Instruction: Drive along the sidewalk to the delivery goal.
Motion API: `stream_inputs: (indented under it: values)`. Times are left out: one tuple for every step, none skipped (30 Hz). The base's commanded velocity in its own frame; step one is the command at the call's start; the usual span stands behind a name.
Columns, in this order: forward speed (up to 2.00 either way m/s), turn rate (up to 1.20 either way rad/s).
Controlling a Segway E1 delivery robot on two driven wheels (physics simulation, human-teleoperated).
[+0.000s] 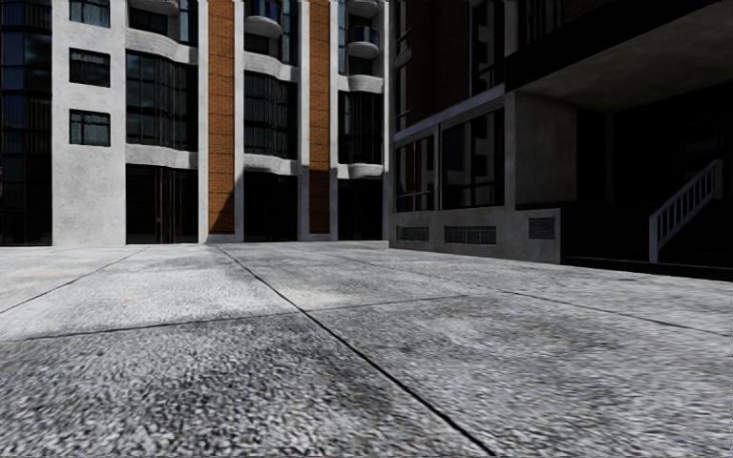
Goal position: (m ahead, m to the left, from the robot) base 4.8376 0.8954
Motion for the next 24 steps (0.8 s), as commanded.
stream_inputs:
  values:
    - [2.0,0.22]
    - [2.0,0.22]
    - [2.0,0.22]
    - [2.0,0.22]
    - [2.0,0.22]
    - [2.0,0.22]
    - [2.0,0.19]
    - [2.0,0.0]
    - [2.0,0.0]
    - [2.0,0.0]
    - [2.0,0.0]
    - [2.0,0.0]
    - [2.0,0.0]
    - [2.0,0.0]
    - [2.0,0.0]
    - [2.0,0.0]
    - [2.0,0.0]
    - [2.0,0.0]
    - [2.0,0.0]
    - [2.0,0.0]
    - [1.98,0.0]
    - [1.85,0.08]
    - [1.69,0.13]
    - [1.61,0.14]
